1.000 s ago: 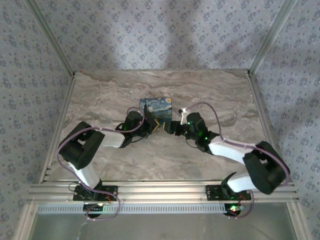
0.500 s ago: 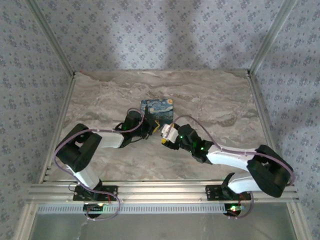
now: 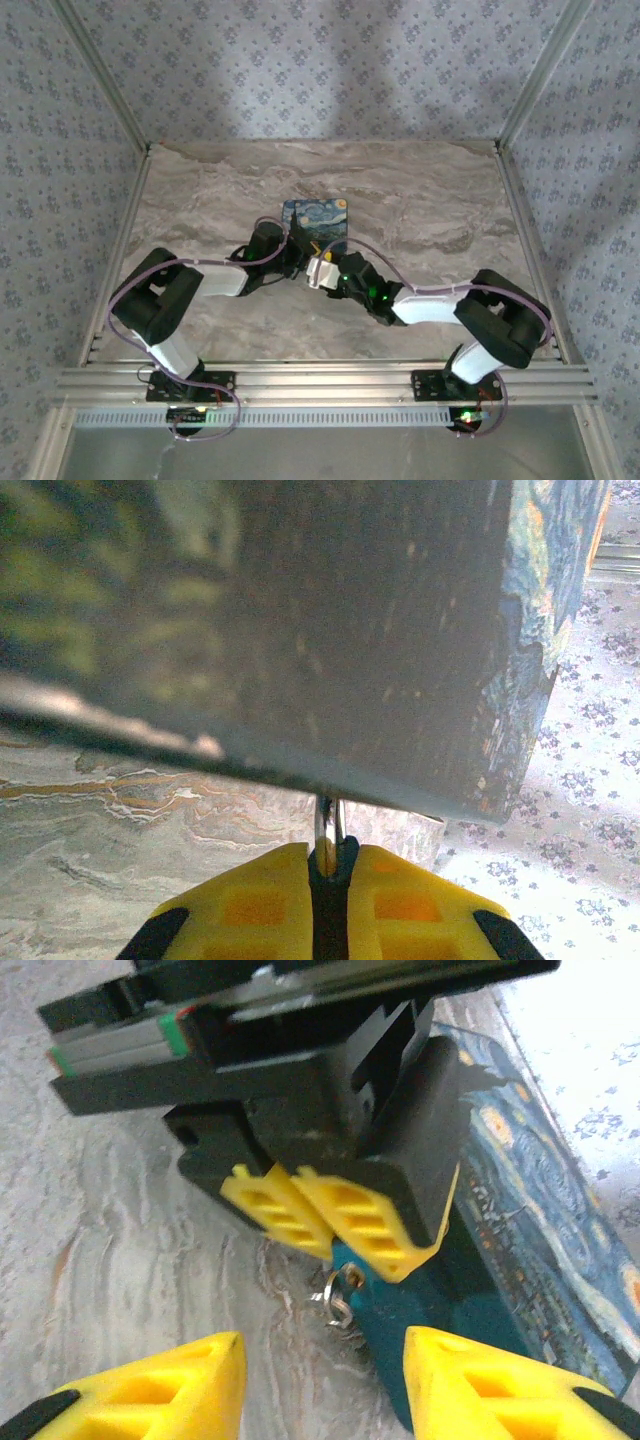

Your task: Unlock the padlock with the key

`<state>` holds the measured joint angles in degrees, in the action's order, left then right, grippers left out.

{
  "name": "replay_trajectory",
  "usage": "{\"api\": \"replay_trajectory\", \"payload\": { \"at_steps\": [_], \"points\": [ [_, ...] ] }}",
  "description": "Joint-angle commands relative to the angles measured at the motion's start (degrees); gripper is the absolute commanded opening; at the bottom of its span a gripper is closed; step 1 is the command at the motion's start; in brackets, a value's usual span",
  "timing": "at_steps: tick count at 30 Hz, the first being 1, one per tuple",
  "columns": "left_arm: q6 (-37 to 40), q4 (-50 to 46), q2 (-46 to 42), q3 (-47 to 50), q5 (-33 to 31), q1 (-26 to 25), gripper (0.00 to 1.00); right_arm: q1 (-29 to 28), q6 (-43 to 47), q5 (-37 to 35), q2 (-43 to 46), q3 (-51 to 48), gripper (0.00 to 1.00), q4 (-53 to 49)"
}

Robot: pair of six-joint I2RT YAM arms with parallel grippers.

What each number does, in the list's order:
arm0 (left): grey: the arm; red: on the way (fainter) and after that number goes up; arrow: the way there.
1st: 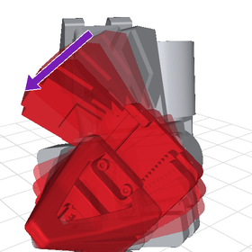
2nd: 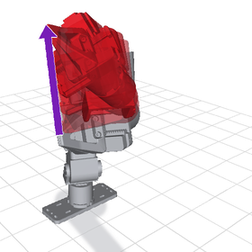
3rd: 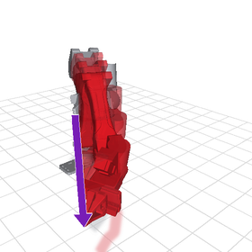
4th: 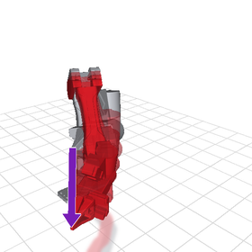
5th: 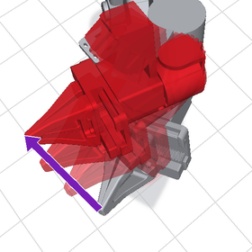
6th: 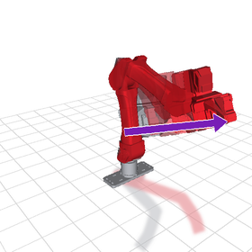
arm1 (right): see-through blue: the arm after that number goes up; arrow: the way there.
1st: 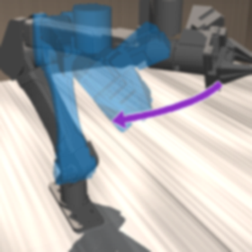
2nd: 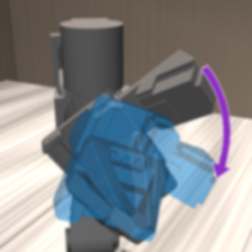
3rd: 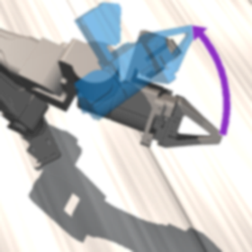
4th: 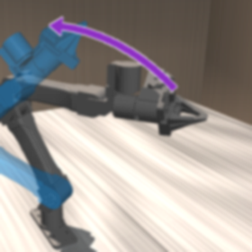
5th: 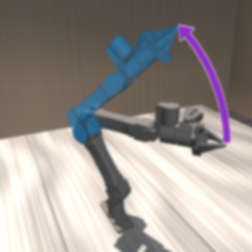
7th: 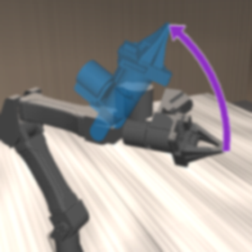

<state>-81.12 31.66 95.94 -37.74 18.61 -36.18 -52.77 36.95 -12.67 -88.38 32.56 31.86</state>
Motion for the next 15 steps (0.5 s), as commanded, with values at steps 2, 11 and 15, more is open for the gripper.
{"api": "replay_trajectory", "payload": {
  "at_steps": [2, 11, 15],
  "points": [
    [-1.6, -0.2, -1.4, -1.1, 1.8, -0.5, 0.0, -0.6, 0.6, -2.0, -1.9, 1.9, 0.37, 3.2],
    [-2.1, 0.4, -0.9, -0.8, 2.0, -0.5, 0.0, -0.6, -0.8, -4.0, -4.3, 2.2, 0.19, 5.2],
    [-2.2, 0.7, -0.7, -0.8, 2.0, -0.6, 0.0, -0.6, -1.4, -3.9, -4.8, 2.2, 0.17, 5.9]
  ]
}}
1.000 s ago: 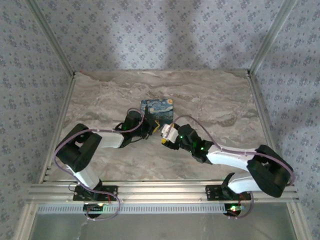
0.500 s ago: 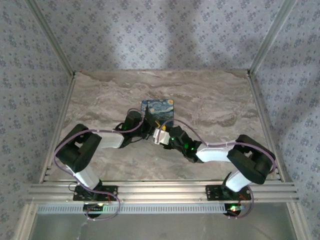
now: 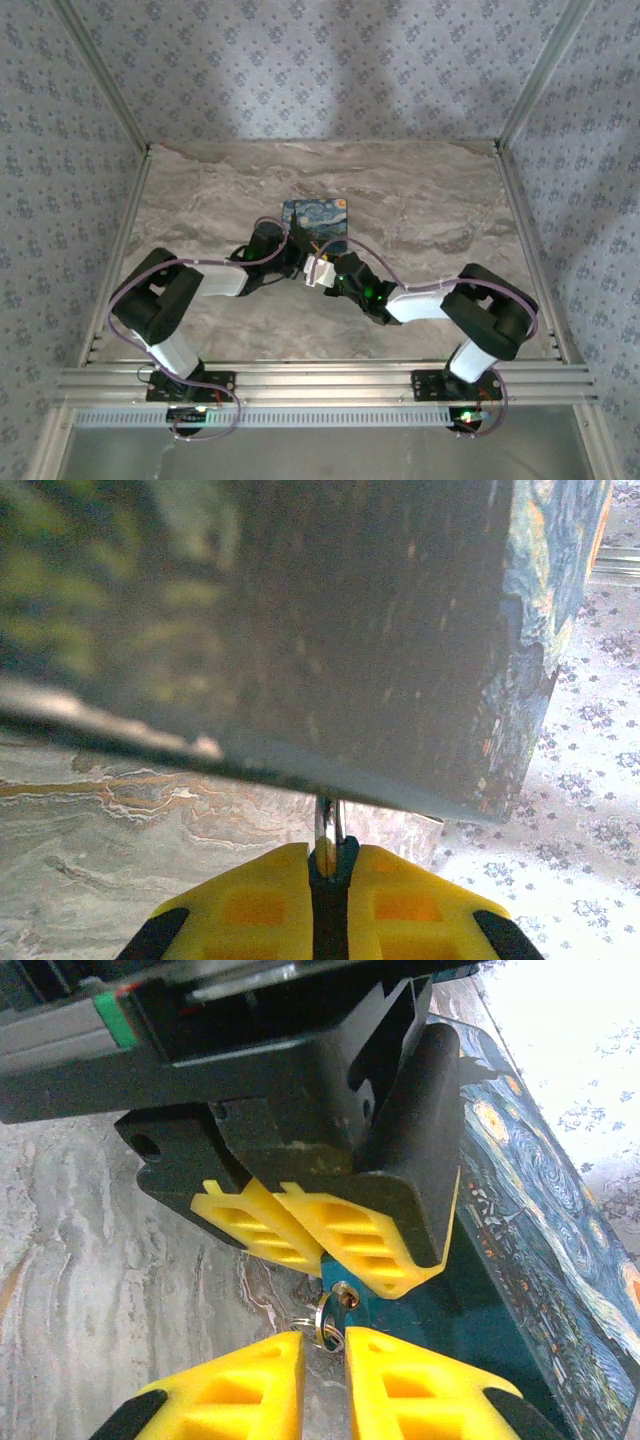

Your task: Unlock the padlock with the key

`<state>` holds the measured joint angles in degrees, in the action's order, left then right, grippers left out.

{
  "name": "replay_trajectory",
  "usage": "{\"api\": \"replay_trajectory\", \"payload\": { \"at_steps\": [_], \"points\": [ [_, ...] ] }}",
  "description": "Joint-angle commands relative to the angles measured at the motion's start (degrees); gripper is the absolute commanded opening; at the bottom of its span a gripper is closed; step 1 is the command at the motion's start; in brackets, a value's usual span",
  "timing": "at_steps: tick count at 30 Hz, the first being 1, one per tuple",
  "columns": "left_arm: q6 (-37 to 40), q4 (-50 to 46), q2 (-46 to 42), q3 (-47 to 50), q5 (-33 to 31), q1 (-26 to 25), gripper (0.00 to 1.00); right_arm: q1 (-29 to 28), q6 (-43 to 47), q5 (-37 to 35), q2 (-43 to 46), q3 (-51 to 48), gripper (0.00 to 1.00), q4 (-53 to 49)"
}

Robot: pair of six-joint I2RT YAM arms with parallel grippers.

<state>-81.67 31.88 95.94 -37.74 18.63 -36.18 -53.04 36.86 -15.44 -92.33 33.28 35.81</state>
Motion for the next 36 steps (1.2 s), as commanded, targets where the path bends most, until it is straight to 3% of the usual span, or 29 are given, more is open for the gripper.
{"api": "replay_trajectory", "payload": {
  "at_steps": [1, 11, 23, 27, 36],
  "points": [
    [-1.7, 0.5, -0.7, -0.8, 2.1, -0.6, 0.0, -0.3, -1.4, -1.3, -1.0, 1.6, 0.16, 2.0],
    [-1.9, 0.7, -0.4, -0.8, 2.2, -0.6, 0.0, -0.1, -1.9, -1.8, -2.4, 2.1, 0.14, 3.5],
    [-2.1, 1.4, 0.3, -0.8, 2.5, -1.1, 0.0, 0.2, -4.1, -2.1, -3.4, 2.2, 0.0, 5.8],
    [-2.3, 1.7, 0.6, -0.8, 2.5, -1.1, 0.0, 0.4, -5.0, -1.9, -3.4, 2.1, 0.0, 5.8],
    [-2.6, 2.0, 1.0, -0.8, 2.2, -1.4, 0.0, 1.2, -18.1, 1.2, -3.1, 1.8, 0.0, 5.9]
  ]
}}
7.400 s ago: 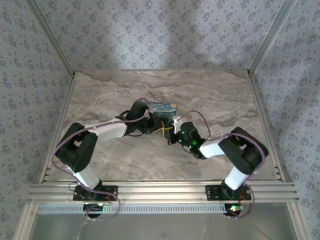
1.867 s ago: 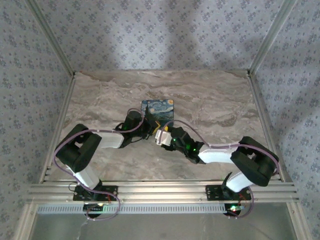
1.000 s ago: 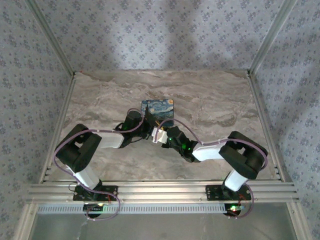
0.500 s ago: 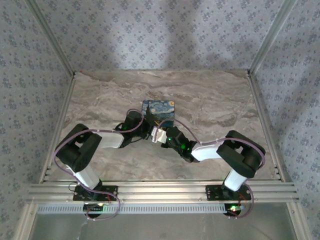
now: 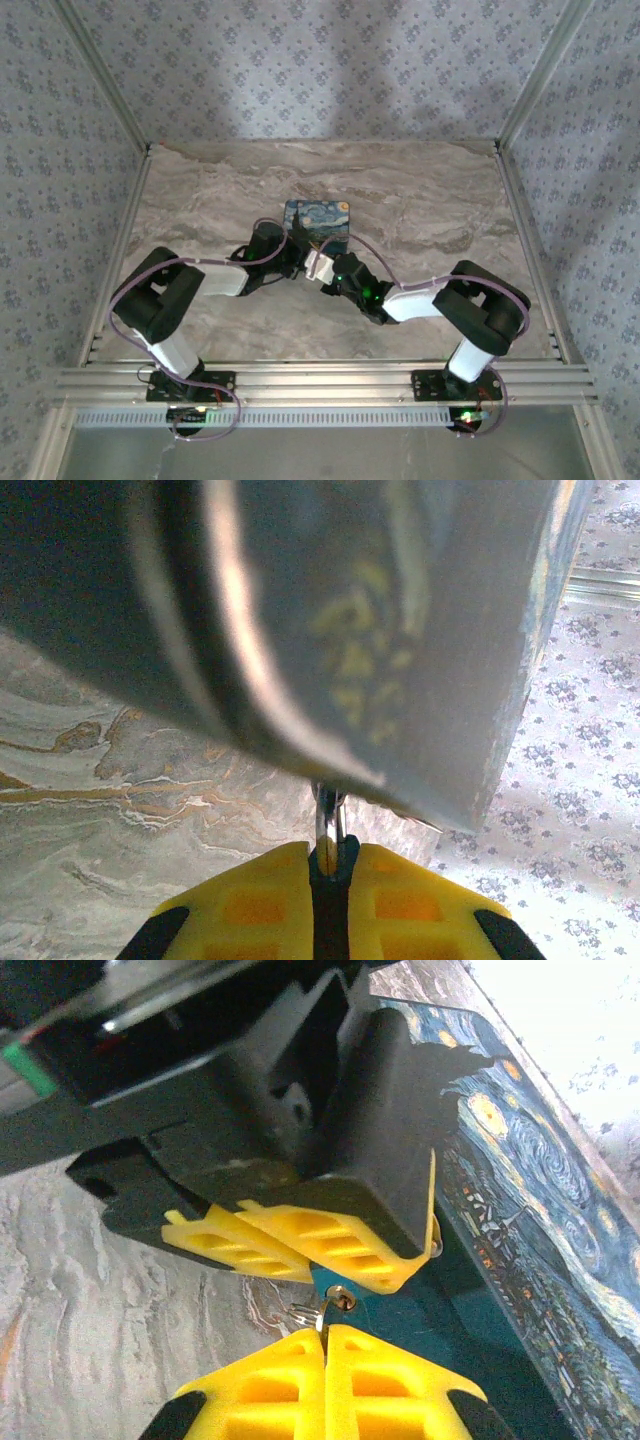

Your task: Unlock the padlock with the key

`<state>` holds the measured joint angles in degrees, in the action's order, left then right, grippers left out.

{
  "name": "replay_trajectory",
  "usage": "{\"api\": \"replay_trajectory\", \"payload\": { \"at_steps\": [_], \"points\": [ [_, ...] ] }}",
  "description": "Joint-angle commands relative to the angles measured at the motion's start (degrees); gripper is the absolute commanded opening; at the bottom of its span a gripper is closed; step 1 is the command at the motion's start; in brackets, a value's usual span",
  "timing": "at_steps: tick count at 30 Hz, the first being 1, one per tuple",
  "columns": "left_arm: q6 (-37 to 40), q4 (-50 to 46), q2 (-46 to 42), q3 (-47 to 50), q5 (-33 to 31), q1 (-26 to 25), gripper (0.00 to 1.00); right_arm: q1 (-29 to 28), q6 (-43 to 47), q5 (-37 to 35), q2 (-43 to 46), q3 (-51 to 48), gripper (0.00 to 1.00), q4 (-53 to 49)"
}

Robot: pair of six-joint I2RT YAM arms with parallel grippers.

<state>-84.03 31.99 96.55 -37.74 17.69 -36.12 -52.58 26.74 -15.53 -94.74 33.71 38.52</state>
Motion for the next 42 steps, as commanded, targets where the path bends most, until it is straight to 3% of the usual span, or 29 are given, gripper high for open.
{"api": "replay_trajectory", "payload": {
  "at_steps": [1, 10, 18, 37, 42],
  "points": [
    [-0.3, 2.0, 0.4, -0.8, 3.1, -1.4, 0.0, 0.8, -10.0, 1.6, -0.9, 1.3, 0.0, 3.6],
    [-0.5, 2.4, 1.0, -0.8, 3.0, -1.7, 0.0, 2.9, -29.5, 6.6, -2.7, 0.2, 0.0, 8.5],
    [-0.5, 2.9, 1.5, -0.7, 2.9, -1.7, 0.0, 3.9, -32.2, 7.5, -3.0, 0.0, 0.0, 7.5],
    [6.9, -9.0, -6.8, -0.7, -1.1, -0.2, 0.57, 9.9, -53.4, 21.4, -4.0, -5.7, 0.0, 13.9],
    [12.2, -17.2, -12.2, -1.1, -3.2, 2.5, 0.65, 11.8, -61.1, 25.9, -4.9, -6.1, 0.0, 14.8]
  ]
}}
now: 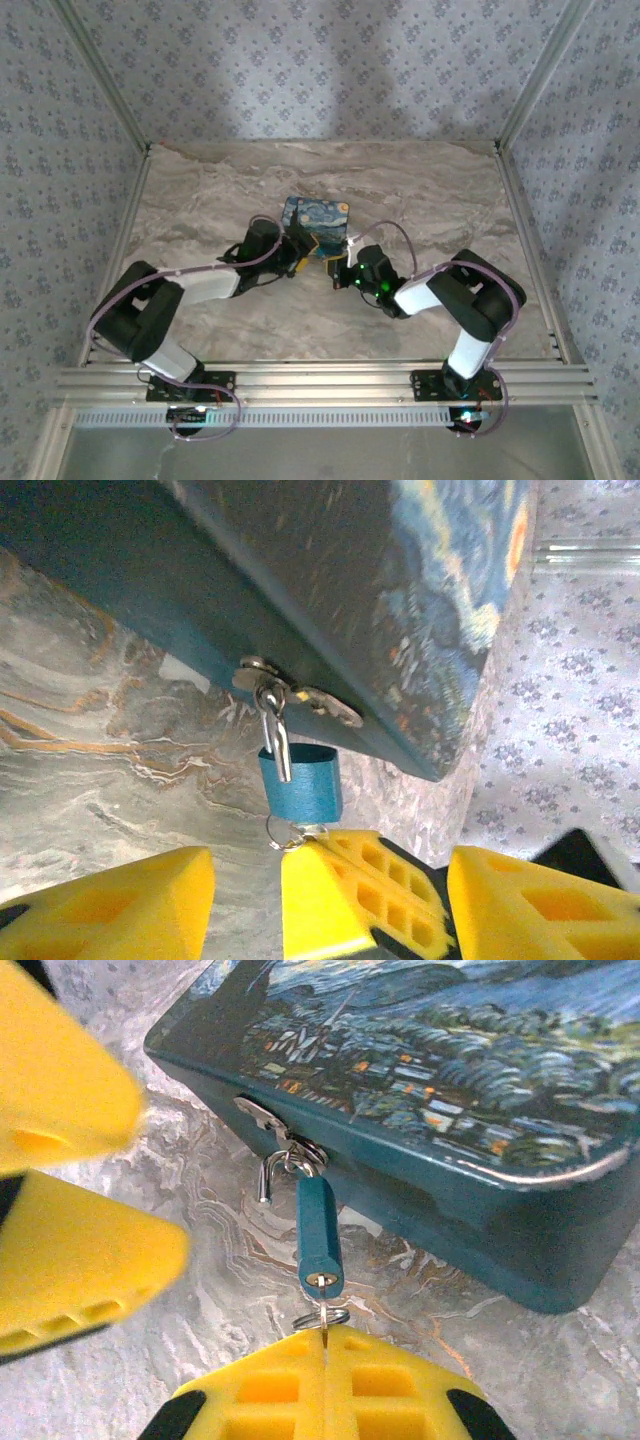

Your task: Unlock the padlock with the key

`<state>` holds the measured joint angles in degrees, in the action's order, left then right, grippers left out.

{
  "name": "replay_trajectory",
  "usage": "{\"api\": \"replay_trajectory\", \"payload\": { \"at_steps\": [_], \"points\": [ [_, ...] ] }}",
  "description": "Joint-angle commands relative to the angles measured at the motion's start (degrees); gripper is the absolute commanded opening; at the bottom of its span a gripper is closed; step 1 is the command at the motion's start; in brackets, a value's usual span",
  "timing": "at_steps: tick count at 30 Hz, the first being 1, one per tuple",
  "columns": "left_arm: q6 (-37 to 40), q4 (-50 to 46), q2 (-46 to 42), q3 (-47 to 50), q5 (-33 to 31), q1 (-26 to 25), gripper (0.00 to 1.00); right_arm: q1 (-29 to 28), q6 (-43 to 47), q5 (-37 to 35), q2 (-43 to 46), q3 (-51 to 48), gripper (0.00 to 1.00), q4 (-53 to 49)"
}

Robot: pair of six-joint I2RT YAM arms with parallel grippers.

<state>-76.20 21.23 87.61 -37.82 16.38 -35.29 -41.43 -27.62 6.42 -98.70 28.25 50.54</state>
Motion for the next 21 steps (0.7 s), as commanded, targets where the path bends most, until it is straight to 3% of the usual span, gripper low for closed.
{"api": "replay_trajectory", "payload": {
  "at_steps": [1, 10, 18, 21],
  "points": [
    [5.5, -8.0, -4.4, -1.0, -2.0, 2.7, 0.65, 1.1, -8.0, 4.7, -1.3, -0.9, 0.0, 3.1],
    [18.4, -22.4, -10.2, -6.4, -0.1, 13.9, 0.77, 4.5, -20.3, 10.8, -4.8, -1.8, 0.0, 8.9],
    [26.5, -26.1, -0.9, -15.5, 8.0, 18.4, 0.79, 5.6, -22.1, 13.3, -6.3, -0.9, 0.01, 9.1],
    [28.1, -25.9, 3.6, -18.6, 10.6, 18.4, 0.8, 6.0, -21.7, 13.2, -5.5, -1.2, 0.11, 8.1]
  ]
}}
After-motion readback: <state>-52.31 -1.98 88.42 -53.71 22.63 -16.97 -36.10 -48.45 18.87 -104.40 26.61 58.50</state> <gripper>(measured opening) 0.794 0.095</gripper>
